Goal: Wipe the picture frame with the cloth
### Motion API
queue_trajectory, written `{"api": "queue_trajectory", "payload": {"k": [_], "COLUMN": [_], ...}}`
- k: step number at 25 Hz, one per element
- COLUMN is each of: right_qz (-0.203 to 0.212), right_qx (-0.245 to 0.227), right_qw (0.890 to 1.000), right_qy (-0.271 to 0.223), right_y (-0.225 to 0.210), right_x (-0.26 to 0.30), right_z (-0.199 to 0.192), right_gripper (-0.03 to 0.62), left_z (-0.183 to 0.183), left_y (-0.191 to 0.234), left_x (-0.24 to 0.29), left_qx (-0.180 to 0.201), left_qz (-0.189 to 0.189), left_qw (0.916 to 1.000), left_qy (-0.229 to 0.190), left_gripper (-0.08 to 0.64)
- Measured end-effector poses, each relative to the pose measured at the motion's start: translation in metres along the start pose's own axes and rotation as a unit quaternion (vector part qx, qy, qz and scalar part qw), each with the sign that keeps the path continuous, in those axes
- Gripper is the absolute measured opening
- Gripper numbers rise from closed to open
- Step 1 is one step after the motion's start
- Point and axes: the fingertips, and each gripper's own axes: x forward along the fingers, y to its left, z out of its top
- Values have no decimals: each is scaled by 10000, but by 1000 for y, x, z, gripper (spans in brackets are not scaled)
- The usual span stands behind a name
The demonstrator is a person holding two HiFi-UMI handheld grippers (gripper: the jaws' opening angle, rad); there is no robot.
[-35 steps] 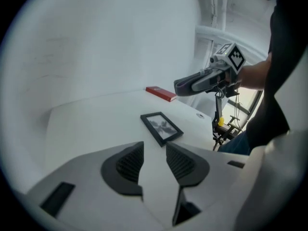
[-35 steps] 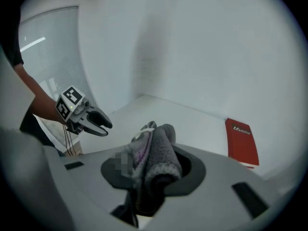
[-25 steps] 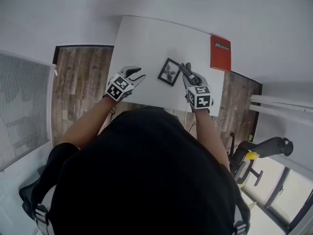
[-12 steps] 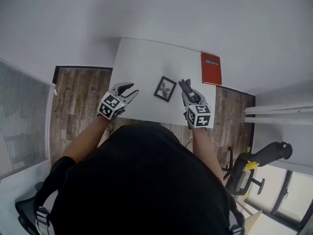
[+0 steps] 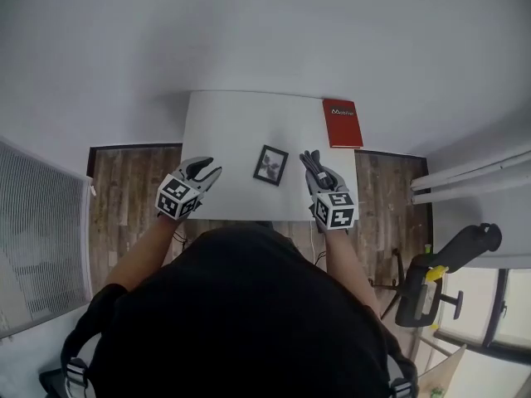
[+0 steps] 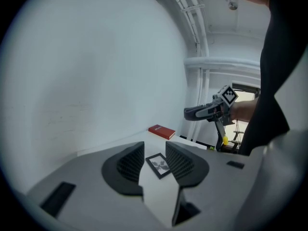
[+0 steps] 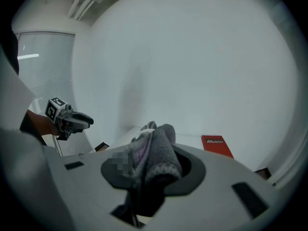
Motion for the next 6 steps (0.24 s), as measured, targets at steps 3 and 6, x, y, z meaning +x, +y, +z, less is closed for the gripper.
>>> {"api": "queue_trajectory", "payload": {"k": [3, 6], "right_qz": [-91, -155], "right_qx": [56, 99], "right_qw": [9999, 9998], "right_qy": [-46, -62], "right_y": [-6, -8], "right_x": [-6, -10], "right_z": [-1, -3], "right_gripper": [117, 117], "left_z": [2, 0], "left_y": [0, -2], "left_x": [1, 0], "left_qx": [-9, -52], "left_qz": [-26, -54], "left_qw": [10000, 10000], "left_qy": [-3, -13], "left_gripper": [141, 135]}}
